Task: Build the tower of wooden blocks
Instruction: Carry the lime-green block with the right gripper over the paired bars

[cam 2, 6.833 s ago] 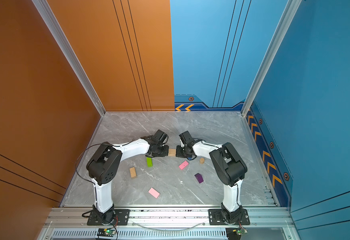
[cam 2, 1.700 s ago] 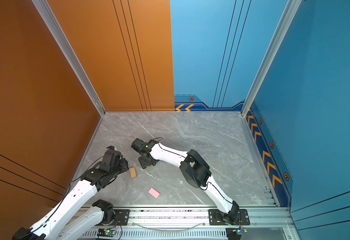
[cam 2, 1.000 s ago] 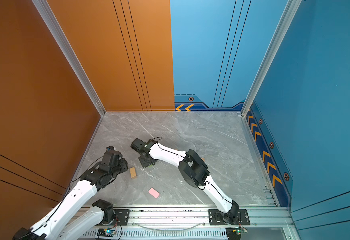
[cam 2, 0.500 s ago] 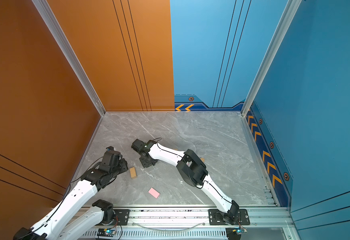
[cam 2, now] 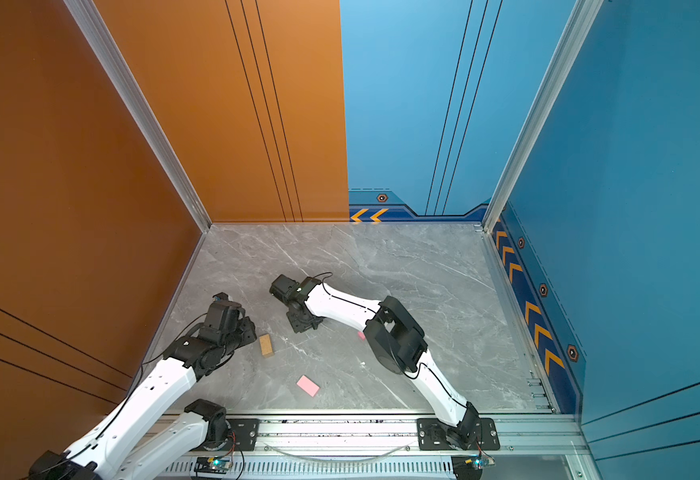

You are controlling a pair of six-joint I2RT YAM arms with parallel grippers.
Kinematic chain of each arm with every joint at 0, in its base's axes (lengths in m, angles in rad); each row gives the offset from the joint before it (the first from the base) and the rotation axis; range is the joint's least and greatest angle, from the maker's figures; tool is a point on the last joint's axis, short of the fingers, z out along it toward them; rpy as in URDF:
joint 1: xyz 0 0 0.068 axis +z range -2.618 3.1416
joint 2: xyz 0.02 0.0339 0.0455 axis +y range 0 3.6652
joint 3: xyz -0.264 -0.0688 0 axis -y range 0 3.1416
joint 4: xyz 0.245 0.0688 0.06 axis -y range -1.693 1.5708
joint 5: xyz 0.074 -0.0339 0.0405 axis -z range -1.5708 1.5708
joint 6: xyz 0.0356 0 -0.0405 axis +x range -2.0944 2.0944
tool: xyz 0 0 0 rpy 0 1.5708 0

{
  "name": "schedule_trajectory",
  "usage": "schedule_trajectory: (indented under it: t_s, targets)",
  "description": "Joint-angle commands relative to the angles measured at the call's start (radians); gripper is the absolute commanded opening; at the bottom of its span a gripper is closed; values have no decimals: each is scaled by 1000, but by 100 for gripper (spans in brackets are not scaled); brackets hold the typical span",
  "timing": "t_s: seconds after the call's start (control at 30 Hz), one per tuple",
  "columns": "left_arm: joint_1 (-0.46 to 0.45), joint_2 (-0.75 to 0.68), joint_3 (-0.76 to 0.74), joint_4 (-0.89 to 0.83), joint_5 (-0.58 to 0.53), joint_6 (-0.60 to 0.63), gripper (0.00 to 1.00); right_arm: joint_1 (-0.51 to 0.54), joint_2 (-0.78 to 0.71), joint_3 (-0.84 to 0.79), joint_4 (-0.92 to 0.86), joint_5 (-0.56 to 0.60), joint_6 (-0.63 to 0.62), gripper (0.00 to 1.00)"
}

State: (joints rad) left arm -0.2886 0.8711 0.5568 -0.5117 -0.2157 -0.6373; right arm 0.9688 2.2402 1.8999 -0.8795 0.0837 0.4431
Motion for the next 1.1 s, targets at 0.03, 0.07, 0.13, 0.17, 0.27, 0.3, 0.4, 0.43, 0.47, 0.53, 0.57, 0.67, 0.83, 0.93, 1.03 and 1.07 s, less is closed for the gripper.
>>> schedule_trajectory:
  t_s: [0.03,0.07,0.13,0.17,0.27,0.3,0.4,0.43,0.47,0.53,0.57,0.67,0.83,0.93,1.03,1.07]
  targets:
    - [11,9,-11,19,24,6,47,-40,-140,-96,25,73,62,0]
    - [13,10,-12,19,23,6,47,-49,-159,-151,35,81,75,0]
    - [14,10,-12,20,23,6,47,-68,-211,-204,54,99,102,0]
    - [15,9,-12,21,24,7,47,-78,-228,-228,62,105,119,0]
    - [15,10,-13,22,23,9,47,-102,-270,-279,68,123,182,0]
    - [16,12,-14,22,23,9,47,-106,-280,-291,72,131,199,0]
    - [17,18,-12,27,24,11,47,-121,-297,-316,78,140,241,0]
    - [19,20,-11,29,26,11,47,-125,-294,-318,79,143,253,0]
    - [20,23,-11,30,28,12,47,-128,-290,-320,77,142,263,0]
    - [21,26,-9,33,30,14,47,-135,-280,-324,81,140,286,0]
    - [20,28,-9,33,30,16,47,-140,-273,-325,82,138,297,0]
    - [21,30,-10,35,31,17,47,-147,-260,-332,89,146,326,0]
    - [24,30,-11,39,30,19,47,-158,-255,-340,102,155,357,0]
    - [26,33,-14,42,33,19,47,-169,-249,-348,108,151,371,0]
    - [25,34,-18,48,34,19,47,-180,-238,-350,114,147,378,0]
    - [25,36,-17,50,34,18,47,-184,-234,-349,117,141,379,0]
